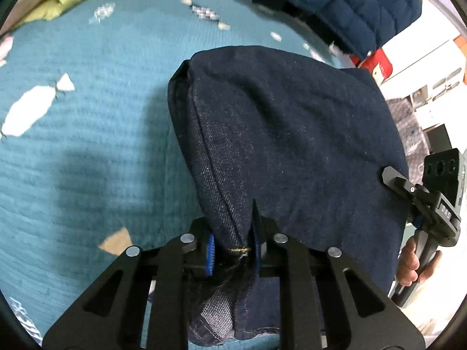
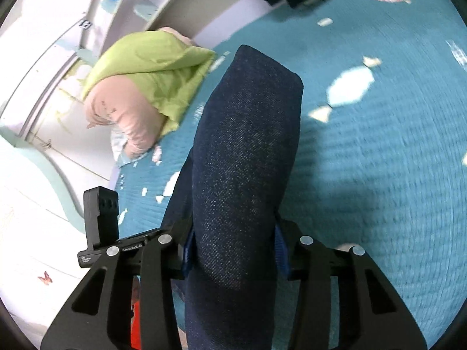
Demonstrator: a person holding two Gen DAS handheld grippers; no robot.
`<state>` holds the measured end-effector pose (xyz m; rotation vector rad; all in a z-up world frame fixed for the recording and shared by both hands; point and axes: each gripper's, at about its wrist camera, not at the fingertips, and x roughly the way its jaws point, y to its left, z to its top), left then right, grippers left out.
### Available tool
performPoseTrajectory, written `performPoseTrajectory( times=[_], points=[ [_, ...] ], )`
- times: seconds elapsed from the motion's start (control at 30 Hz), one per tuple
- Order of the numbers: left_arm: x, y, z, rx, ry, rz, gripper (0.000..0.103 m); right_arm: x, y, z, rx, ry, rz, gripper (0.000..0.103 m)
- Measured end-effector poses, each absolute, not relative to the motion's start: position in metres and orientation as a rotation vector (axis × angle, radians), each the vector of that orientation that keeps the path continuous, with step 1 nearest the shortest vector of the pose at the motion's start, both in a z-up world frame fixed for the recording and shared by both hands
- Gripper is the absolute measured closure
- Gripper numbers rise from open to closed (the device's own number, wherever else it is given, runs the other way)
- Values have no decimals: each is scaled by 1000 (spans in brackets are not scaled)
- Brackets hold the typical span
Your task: Fold large clothes
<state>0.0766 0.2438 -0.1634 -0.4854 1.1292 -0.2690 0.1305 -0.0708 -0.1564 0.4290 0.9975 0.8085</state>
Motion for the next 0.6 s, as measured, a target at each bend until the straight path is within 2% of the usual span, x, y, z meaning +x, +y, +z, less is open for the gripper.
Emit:
performPoseTrajectory(
  times=[0.2,0.47,0.53,0.57,0.6],
  points=[
    [91,279,-109,-399,1056,-202,84,163,-26,-120,421,976,902,62],
    [136,380,-51,-309,1021,-46,84,219,80,-95,434,994,1006,62],
    [149,404,-47,-295,1035,1,83,232,108,-96,411,1018,1010,57],
    [156,413,-48,-259,1060,21,75,242,124,-100,385,1062,963,55],
    [159,422,-51,-227,1082,62,55,246,129,-101,363,1070,893,49]
  ],
)
